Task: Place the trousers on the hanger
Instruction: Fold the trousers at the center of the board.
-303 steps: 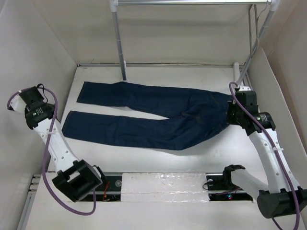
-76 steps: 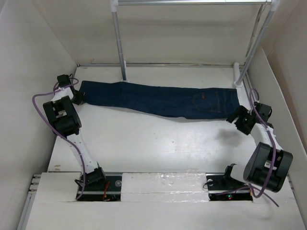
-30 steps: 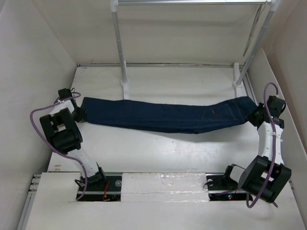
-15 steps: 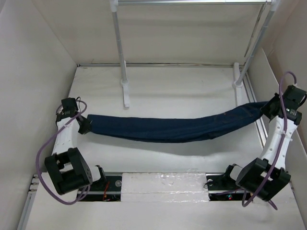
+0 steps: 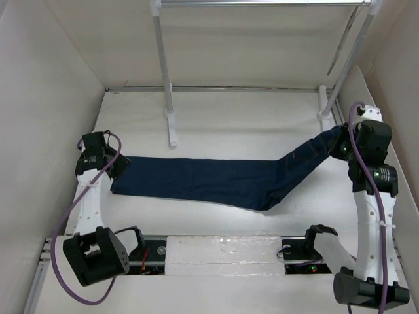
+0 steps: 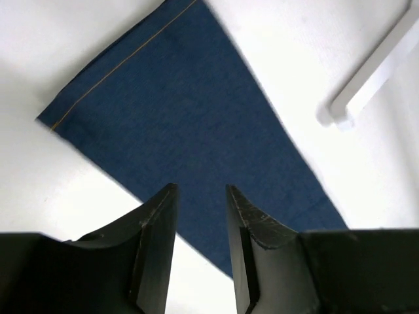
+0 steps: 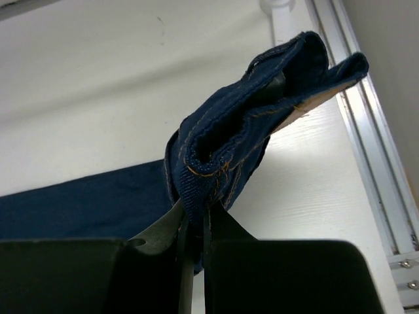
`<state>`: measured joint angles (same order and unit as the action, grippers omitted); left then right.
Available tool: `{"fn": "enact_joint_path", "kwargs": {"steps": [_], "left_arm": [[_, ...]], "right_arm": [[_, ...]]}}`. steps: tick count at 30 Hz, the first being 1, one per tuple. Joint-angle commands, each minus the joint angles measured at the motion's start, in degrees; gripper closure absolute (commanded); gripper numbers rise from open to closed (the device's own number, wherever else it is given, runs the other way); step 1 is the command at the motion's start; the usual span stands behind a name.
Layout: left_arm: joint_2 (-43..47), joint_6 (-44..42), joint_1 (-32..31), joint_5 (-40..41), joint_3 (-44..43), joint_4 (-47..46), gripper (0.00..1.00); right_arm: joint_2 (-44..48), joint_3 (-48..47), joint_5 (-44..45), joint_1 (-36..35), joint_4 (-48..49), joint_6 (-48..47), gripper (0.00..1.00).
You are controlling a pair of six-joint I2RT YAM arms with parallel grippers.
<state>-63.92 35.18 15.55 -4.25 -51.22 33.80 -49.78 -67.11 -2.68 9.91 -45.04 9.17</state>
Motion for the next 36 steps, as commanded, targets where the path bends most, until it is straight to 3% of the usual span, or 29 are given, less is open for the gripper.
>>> {"fn": "enact_joint_path", "kwargs": {"steps": [1, 4, 7, 9, 10, 12, 15, 23, 26, 29, 32, 33, 34, 36], "left_arm": [[2.7, 0.3, 0.7, -1.3, 1.3, 1.1, 0.69], [2.1, 1.7, 0.2, -6.0, -3.3, 0.7, 0.69], [1.1, 3.2, -1.0, -10.6, -9.4, -0.3, 0.69], [-0.9, 3.7, -1.0, -12.7, -14.2, -0.1, 0.7], [-0.9, 3.3, -1.0, -13.0, -15.9, -0.1, 0.7], [-1.6, 3.1, -1.0, -12.2, -19.0, -0.1, 0.7], [-2.4, 2.6, -1.0, -12.0, -26.0, -0.3, 0.7], [-3.8, 3.2, 0.1, -12.0, -35.8, 0.8, 0.69], [-3.2, 2.7, 1.4, -8.5, -37.7, 2.2, 0.69], [-3.8, 0.3, 1.4, -2.7, -41.7, 4.4, 0.69], [-3.8, -1.1, 1.4, 2.0, -42.1, 5.0, 0.64], [-3.8, -1.5, 1.4, 3.4, -41.6, 5.0, 0.64], [-3.6, -2.0, 1.4, 3.7, -40.1, 4.9, 0.6], [-3.2, -2.3, 1.4, 8.0, -39.1, 5.0, 0.56]], "right_arm": [[0.6, -0.9, 1.2, -2.4, 0.6, -2.2, 1.0], [-0.8, -1.4, -1.8, -7.3, 4.3, 0.8, 1.0], [-4.4, -3.6, 7.5, -22.4, 7.8, 5.6, 1.0], [-9.4, -8.0, 12.9, -37.9, 8.6, 8.5, 1.0], [-9.5, -9.7, 14.4, -37.9, 9.3, 9.4, 1.0], [-15.1, -14.4, 18.4, -48.9, 10.6, 11.2, 1.0], [-24.9, -19.9, 20.7, -57.7, 12.7, 12.4, 1.0], [-52.7, -48.2, 16.1, -69.3, 16.9, 11.2, 1.0], [-63.3, -58.7, 12.4, -72.3, 17.7, 11.0, 1.0], [-71.5, -62.7, 9.7, -75.3, 22.7, 11.2, 1.0], [-78.9, -63.7, 8.5, -77.3, 29.6, 12.2, 0.67], [-80.8, -63.4, 7.0, -77.3, 31.7, 13.0, 0.35], [-82.8, -64.9, -0.2, -77.3, 31.2, 13.6, 0.25], [-86.4, -68.1, -4.9, -75.4, 27.3, 13.3, 0.1]]}}
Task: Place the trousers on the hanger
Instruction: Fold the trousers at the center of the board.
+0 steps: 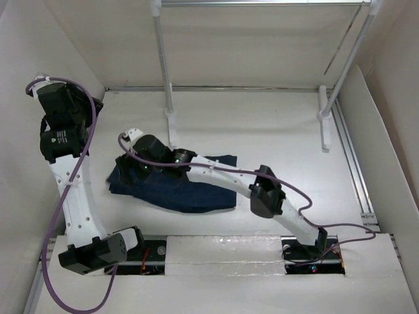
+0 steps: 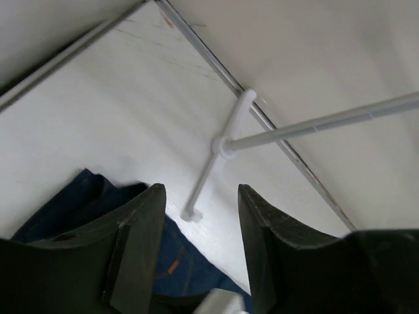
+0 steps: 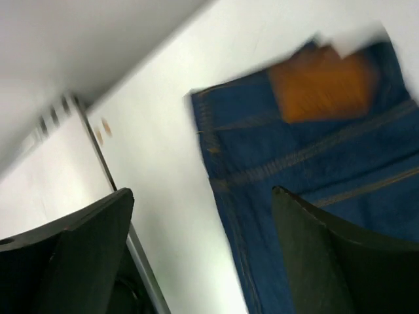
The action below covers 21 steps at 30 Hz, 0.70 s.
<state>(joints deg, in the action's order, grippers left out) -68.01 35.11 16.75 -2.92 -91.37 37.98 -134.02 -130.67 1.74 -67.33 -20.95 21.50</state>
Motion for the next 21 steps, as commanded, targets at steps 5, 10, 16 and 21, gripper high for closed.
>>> {"fn": "enact_joint_path", "kwargs": {"steps": [5, 10, 16, 21], "left_arm": [[0.8, -2.2, 0.2, 7.8, 5.2, -1.8, 0.54], [-0.1, -3.4, -2.6, -5.0, 19.8, -10.3, 0.59], [-0.5, -1.6, -17.5, -4.4, 34.5, -19.0, 0.6], [-2.2, -2.7, -28.4, -1.4, 37.7, -20.7, 0.6]], "right_arm": [[13.9, 18.1, -8.4, 6.0, 9.5, -4.0, 0.04], [34.5, 37.9, -6.0, 14.4, 7.8, -6.2, 0.85], [52.2, 66.4, -7.6, 25.2, 4.8, -8.6, 0.65], [60.0, 81.7, -16.8, 28.4, 6.4, -6.8, 0.17]]}}
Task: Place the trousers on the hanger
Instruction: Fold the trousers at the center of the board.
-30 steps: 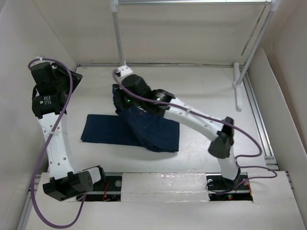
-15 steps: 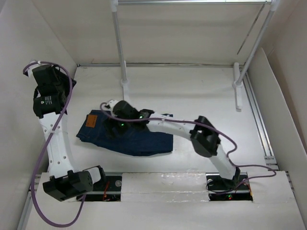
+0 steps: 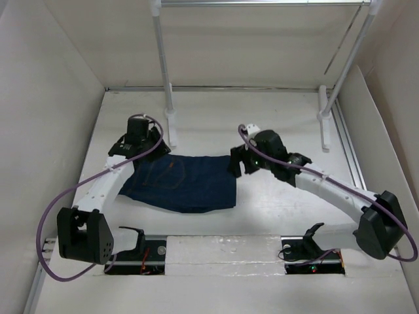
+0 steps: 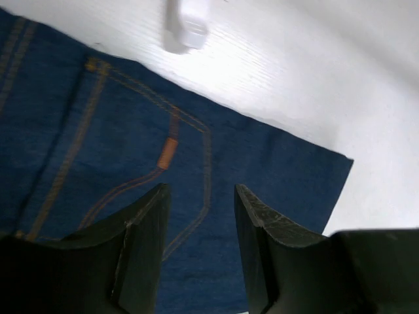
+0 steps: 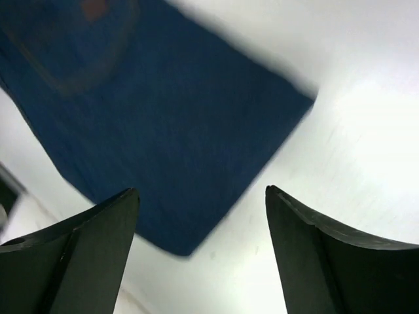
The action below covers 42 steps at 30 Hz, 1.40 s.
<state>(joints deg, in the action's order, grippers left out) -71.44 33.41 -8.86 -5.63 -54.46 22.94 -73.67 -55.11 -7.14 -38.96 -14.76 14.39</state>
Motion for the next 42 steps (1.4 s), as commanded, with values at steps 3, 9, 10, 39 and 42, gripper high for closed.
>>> {"fn": "enact_joint_path", "kwargs": {"steps": [3, 9, 10, 39, 42], "left_arm": [[1.4, -2.1, -3.6, 1.1, 4.0, -6.6, 0.6], [1.5, -3.7, -3.6, 3.4, 8.8, -6.5, 0.6], [1.5, -3.8, -3.6, 3.6, 9.4, -6.8, 0.6], [-5.0, 5.6, -16.8, 0.0, 3.5, -12.1, 1.0], [-5.0, 4.2, -16.8, -7.5, 3.5, -17.3, 1.0]], "right_arm": [[-0.2, 11.8, -9.5, -0.5, 4.5, 4.8, 0.16], [-1.7, 19.3, -12.1, 0.0, 16.4, 12.3, 0.15], [-2.6, 21.3, -13.7, 0.0, 18.7, 13.7, 0.16], [7.3, 14.0, -4.9, 19.1, -11.8, -2.3, 0.19], [10.5, -0.8, 2.9, 17.9, -22.0, -5.7, 0.06]]}}
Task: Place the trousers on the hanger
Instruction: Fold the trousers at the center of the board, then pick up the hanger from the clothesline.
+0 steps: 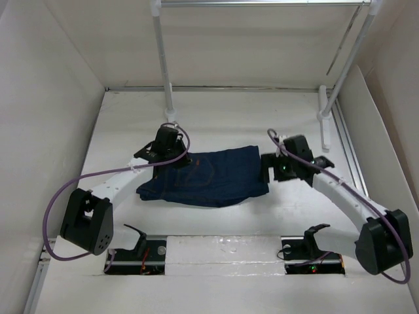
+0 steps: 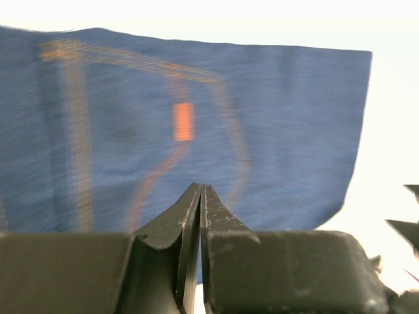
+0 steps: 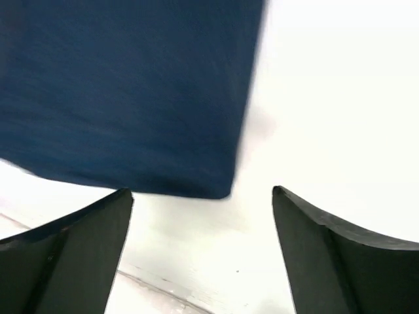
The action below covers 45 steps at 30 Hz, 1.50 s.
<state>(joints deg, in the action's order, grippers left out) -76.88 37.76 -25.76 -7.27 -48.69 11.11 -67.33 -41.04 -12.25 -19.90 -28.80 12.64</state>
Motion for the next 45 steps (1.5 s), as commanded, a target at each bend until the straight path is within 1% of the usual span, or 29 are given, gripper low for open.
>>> {"fn": "enact_joint_path", "kwargs": {"steps": [1, 2, 3, 4, 5, 6, 7, 8, 9, 10, 11, 12, 13, 14, 15, 16, 17, 19, 20, 21, 22, 25, 29, 33, 34, 38, 40, 43, 45], "left_arm": [[0.9, -0.6, 0.1, -10.4, -1.5, -7.8, 1.0], [1.9, -0.7, 0.1, -12.3, 0.2, -14.1, 1.0], [3.7, -0.2, 0.1, -13.1, 0.3, -16.4, 1.0], [3.7, -0.6, 0.1, -12.4, 0.3, -16.4, 1.0], [3.6, -1.5, -1.3, -11.0, -2.3, -14.0, 1.0], [3.1, -2.9, -2.0, -9.5, -3.7, -12.2, 1.0], [3.0, -5.6, -2.6, -7.4, -5.0, -11.2, 1.0], [2.9, -6.7, -3.2, -7.0, -6.8, -8.9, 1.0], [3.6, -7.8, -3.8, -6.7, -7.1, -8.6, 1.0], [4.1, -8.5, -4.5, -6.6, -7.3, -8.6, 1.0], [4.5, -9.7, -4.5, -6.8, -7.6, -8.4, 1.0], [5.2, -10.3, -4.5, -7.4, -7.8, -8.0, 1.0], [5.4, -10.3, -4.5, -7.8, -7.8, -8.0, 1.0], [5.6, -11.1, -4.5, -8.0, -7.8, -7.8, 0.97], [5.8, -11.4, -4.5, -8.6, -7.7, -7.7, 0.9], [5.9, -11.7, -4.5, -8.9, -7.7, -7.3, 0.82], [6.0, -12.1, -4.5, -9.3, -7.7, -6.6, 0.69], [6.0, -12.5, -4.5, -10.0, -7.6, -6.2, 0.59], [6.3, -12.6, -4.5, -10.0, -7.1, -5.8, 0.56], [7.0, -12.4, -4.5, -9.6, -7.0, -5.5, 0.56], [7.4, -12.4, -4.5, -8.9, -6.7, -5.4, 0.56], [8.1, -12.4, -4.5, -8.1, -5.7, -4.8, 0.54], [8.0, -11.9, -4.5, -8.5, -4.2, -4.8, 0.54], [8.6, -11.0, -4.5, -8.5, -2.8, -5.2, 0.53], [8.8, -11.0, -4.5, -7.8, -2.6, -5.0, 0.52], [9.1, -10.7, -4.5, -7.5, -2.0, -4.5, 0.52], [9.4, -10.6, -4.5, -7.1, -2.0, -4.3, 0.51], [9.6, -10.7, -4.5, -6.4, -2.0, -3.9, 0.42], [9.5, -10.8, -4.5, -6.0, -2.3, -3.6, 0.4]], "right_arm": [[4.4, -18.7, 8.5, -1.2, -9.2, -6.2, 0.1], [4.3, -22.7, 8.2, -1.2, -10.0, -7.4, 0.18], [3.8, -30.7, 4.4, 1.1, -9.8, -8.8, 0.39], [3.8, -34.9, 4.3, 1.1, -9.8, -9.2, 0.6], [2.5, -38.9, 2.5, 2.0, -8.7, -9.2, 0.81], [1.5, -43.1, -0.2, 4.2, -7.9, -9.0, 0.92], [0.5, -51.2, -1.0, 5.4, -7.2, -9.0, 1.0], [-1.8, -54.9, -2.0, 6.9, -5.9, -8.9, 1.0], [-3.1, -58.7, -3.8, 10.5, -5.0, -8.4, 1.0], [-4.6, -65.3, -5.2, 12.6, -4.4, -6.5, 1.0], [-6.1, -68.5, -7.2, 15.0, -3.2, -5.3, 1.0], [-9.2, -73.4, -11.6, 19.7, -1.9, -2.3, 0.95], [-10.4, -73.5, -11.7, 21.9, -1.9, -0.6, 0.89], [-11.5, -76.8, -12.4, 24.2, -0.4, 1.1, 0.76], [-13.2, -77.8, -14.6, 26.1, 1.2, 2.6, 0.6], [-14.1, -78.4, -15.2, 29.5, 2.2, 5.2, 0.39], [-15.1, -79.7, -15.3, 31.2, 3.0, 6.6, 0.31], [-17.9, -80.8, -16.4, 33.7, 4.0, 8.4, 0.22], [-18.6, -81.0, -16.5, 35.5, 5.2, 9.5, 0.21], [-19.4, -81.8, -17.4, 36.4, 5.7, 10.3, 0.2], [-21.3, -82.6, -18.0, 37.1, 6.1, 11.3, 0.16], [-25.4, -85.1, -22.5, 39.1, 8.6, 15.5, 0.13], [-28.5, -86.0, -23.1, 40.4, 12.3, 19.8, 0.12], [-29.7, -81.1, -24.7, 40.4, 19.4, 26.3, 0.11], [-30.3, -78.6, -25.3, 40.4, 22.9, 29.2, 0.11], [-30.8, -78.4, -23.9, 40.4, 21.8, 29.2, 0.13], [-29.6, -75.6, -21.5, 40.4, 21.8, 29.1, 0.13], [-27.7, -71.7, -19.6, 40.4, 22.9, 29.1, 0.14], [-27.3, -70.2, -19.0, 40.4, 24.3, 29.3, 0.15]]}}
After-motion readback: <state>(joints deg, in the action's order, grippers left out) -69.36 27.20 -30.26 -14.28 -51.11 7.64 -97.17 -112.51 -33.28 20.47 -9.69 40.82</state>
